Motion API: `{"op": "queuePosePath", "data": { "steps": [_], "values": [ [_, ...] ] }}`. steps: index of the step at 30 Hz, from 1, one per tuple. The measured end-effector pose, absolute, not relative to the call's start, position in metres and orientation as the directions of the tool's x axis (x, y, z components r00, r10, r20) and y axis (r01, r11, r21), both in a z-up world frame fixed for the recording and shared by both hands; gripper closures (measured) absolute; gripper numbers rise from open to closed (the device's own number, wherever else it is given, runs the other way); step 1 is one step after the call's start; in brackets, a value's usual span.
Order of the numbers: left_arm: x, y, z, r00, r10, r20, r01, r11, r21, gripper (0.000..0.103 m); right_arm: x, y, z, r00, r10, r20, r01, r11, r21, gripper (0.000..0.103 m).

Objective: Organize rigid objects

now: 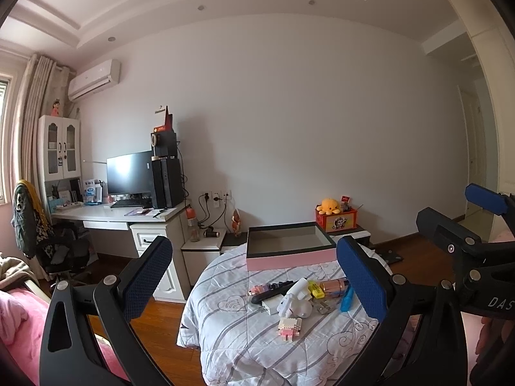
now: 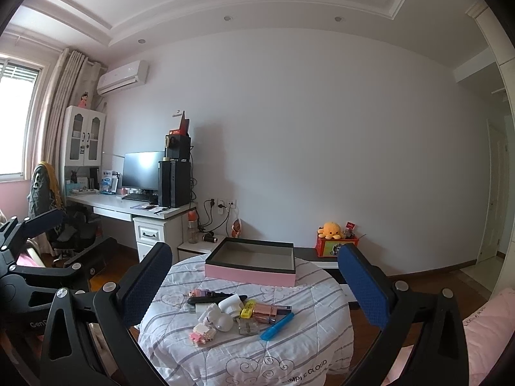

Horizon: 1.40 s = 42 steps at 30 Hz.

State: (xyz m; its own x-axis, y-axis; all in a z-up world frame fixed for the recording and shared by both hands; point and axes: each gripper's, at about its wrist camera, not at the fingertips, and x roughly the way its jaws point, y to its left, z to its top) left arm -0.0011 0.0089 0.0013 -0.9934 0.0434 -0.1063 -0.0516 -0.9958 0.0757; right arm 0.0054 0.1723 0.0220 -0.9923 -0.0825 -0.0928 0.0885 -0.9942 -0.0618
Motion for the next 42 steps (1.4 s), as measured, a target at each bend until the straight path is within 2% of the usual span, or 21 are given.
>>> {"op": "queuePosePath", "data": {
  "steps": [42],
  "values": [
    [0.001, 0.007, -0.005, -0.995, 0.001, -0.101, -0.012, -0.994, 0.107, 0.0, -0.002, 0.176, 0.01, -0.989, -0.089, -0.118, 0.096, -0.994, -0.058, 0.0]
  ]
}}
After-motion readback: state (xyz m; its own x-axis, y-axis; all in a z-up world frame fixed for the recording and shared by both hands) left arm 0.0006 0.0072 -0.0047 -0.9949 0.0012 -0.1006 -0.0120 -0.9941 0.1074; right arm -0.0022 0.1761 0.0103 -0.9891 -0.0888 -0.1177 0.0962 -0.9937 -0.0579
